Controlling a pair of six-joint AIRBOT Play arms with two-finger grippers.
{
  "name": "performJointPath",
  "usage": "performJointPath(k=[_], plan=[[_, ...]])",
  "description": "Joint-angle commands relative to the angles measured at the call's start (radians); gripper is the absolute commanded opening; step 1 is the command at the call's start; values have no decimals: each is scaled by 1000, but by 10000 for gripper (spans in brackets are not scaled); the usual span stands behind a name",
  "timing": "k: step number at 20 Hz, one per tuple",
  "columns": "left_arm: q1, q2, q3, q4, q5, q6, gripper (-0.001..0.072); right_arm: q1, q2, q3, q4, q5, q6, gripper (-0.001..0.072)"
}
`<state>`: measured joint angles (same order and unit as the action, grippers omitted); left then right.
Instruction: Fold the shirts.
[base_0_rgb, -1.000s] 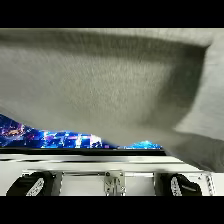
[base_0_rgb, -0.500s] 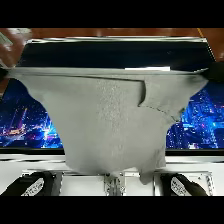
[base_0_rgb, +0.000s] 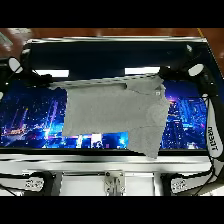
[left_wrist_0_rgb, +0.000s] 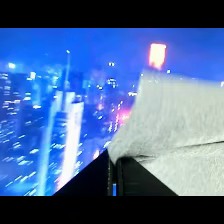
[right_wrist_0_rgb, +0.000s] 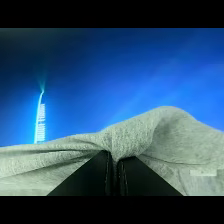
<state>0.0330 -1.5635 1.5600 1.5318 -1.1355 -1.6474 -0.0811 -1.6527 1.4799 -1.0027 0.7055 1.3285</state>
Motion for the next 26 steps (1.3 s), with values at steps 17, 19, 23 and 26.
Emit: performJointPath(k=[17,19,23,26], plan=[[480,43,-609,-551,-391,430,640,-473,238,-92,-35,768,66,646],[477,42,-710,-590,-299,463,640,-467,238,-107,-29,753,66,646],[437,42,-812,-731,-190,548,639,-457,237,-109,-27,689,66,646],[400,42,-834,-730,-133,547,632,-457,237,-109,-29,664,66,646]])
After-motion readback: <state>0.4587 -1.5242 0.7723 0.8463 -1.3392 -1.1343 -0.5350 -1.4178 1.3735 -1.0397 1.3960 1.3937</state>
